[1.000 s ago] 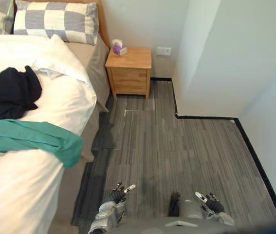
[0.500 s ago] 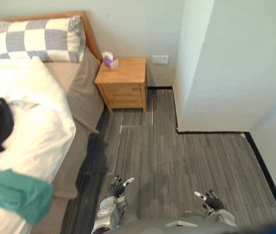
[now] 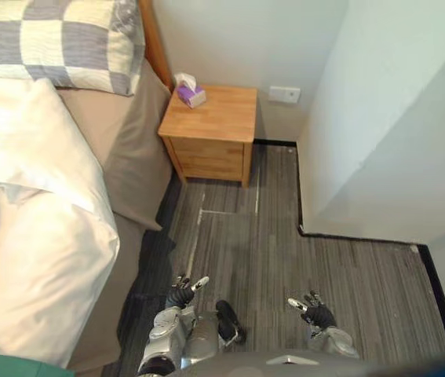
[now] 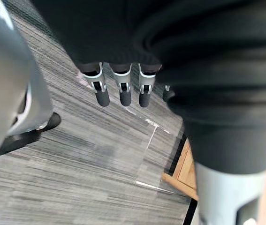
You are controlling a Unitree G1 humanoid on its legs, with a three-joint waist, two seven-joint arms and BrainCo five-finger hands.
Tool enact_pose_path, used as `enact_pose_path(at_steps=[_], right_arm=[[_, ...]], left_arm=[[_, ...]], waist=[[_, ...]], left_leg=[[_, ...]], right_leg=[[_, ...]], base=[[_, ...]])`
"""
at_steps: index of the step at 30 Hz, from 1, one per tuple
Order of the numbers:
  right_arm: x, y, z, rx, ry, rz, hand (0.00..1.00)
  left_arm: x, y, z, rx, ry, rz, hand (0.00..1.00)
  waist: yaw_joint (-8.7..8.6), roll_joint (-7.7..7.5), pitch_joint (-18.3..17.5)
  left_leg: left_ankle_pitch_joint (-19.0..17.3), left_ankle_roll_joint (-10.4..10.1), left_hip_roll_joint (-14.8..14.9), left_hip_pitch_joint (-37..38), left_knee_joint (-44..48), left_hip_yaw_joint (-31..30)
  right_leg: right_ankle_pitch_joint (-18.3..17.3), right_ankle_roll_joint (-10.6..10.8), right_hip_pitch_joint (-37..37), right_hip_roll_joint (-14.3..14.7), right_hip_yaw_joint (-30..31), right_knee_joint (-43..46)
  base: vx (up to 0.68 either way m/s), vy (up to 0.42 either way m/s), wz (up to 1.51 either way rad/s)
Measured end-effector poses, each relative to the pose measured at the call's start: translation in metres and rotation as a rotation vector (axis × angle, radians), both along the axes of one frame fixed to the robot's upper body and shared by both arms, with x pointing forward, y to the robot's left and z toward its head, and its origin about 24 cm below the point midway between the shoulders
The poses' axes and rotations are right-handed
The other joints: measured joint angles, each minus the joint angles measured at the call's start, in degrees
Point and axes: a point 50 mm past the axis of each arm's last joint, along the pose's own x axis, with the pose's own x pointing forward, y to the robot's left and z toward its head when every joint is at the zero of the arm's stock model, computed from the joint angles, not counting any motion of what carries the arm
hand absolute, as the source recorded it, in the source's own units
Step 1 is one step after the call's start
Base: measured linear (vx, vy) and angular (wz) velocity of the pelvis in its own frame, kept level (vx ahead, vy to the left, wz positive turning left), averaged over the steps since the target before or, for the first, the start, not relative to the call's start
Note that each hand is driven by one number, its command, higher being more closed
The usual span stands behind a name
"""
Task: Tidy the bed and pick cloth on bed and put in laundry
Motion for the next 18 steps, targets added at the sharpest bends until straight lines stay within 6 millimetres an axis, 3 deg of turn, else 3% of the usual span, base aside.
enact_pose_path(at_steps=[3,6,7,8,11,14,15,17,18], right_arm=[[-0.006,-0.024,-0.001,-0.058,0.032,-0.024,0.00],[-0.013,-0.035,-0.002,-0.076,0.049,-0.043,0.00],[-0.012,-0.035,-0.001,-0.076,0.042,-0.041,0.00],[-0.006,-0.033,0.002,-0.075,0.006,-0.039,0.00],[-0.010,-0.032,0.001,-0.066,-0.002,-0.035,0.00],[-0.008,-0.026,0.002,-0.066,-0.024,0.004,0.00],[-0.007,-0.024,0.003,-0.068,-0.029,0.028,0.00],[-0.006,-0.014,0.003,-0.062,-0.043,0.113,0.00],[0.005,-0.019,0.007,-0.087,-0.072,0.163,0.00]], left_arm=[[-0.005,-0.002,-0.005,0.004,0.047,-0.066,0.00],[-0.010,0.004,-0.009,0.007,0.085,-0.076,0.00],[-0.012,0.005,-0.009,0.007,0.093,-0.072,0.00],[-0.015,0.004,-0.011,0.001,0.108,-0.073,0.00],[-0.011,-0.002,-0.010,-0.015,0.099,-0.071,0.00],[-0.010,-0.004,-0.010,-0.023,0.093,-0.050,0.00],[-0.011,-0.003,-0.010,-0.023,0.091,-0.040,0.00],[-0.018,0.003,-0.011,-0.014,0.098,0.005,0.00],[-0.017,0.000,-0.012,-0.026,0.099,0.037,0.00]], waist=[[-2.35,-0.59,-0.03],[-3.43,0.18,0.48],[-3.43,0.29,0.53],[-3.95,0.65,0.79],[-4.09,0.69,0.71],[-3.93,0.87,0.79],[-3.84,0.76,0.83],[-3.20,-0.84,0.18],[-2.64,1.01,0.55]], left_leg=[[-0.93,-1.16,-5.13,4.37,-4.55,-3.96],[-1.68,-2.33,-6.04,10.28,-7.10,-8.44],[-1.77,-2.48,-6.01,11.29,-7.68,-9.29],[-2.14,-3.18,-5.68,14.27,-8.61,-12.87],[-3.16,-4.80,-4.05,16.24,-8.41,-19.32],[-4.67,-7.23,-1.14,16.79,-6.74,-27.01],[-5.40,-8.23,-0.83,17.13,-6.14,-28.03],[-7.59,-11.14,-0.86,18.94,-5.18,-29.97],[-8.44,-12.37,1.78,20.19,-4.63,-30.67]], right_leg=[[3.55,0.93,-12.79,-6.58,2.25,31.12],[-2.12,-0.51,-23.69,-7.64,3.18,43.79],[-2.98,-0.56,-25.37,-7.54,3.09,43.52],[-5.99,0.03,-28.58,-6.56,2.96,38.69],[-6.64,0.21,-29.98,-3.70,3.40,23.55],[-0.13,-0.56,-30.22,0.59,6.53,2.26],[1.55,-0.70,-30.12,0.99,6.91,0.05],[7.57,-2.99,-29.61,1.00,7.80,-3.13],[7.82,-4.28,-29.28,2.57,6.24,-0.23]], base=[[0.19,0.094,0.69],[0.29,0.061,0.77],[0.34,-0.004,0.92],[0.27,-0.016,1.02],[0.33,-0.168,1.29],[0.38,-0.335,1.31],[0.40,-0.379,0.89],[0.41,-0.409,0.53],[0.52,-0.537,0.50]])
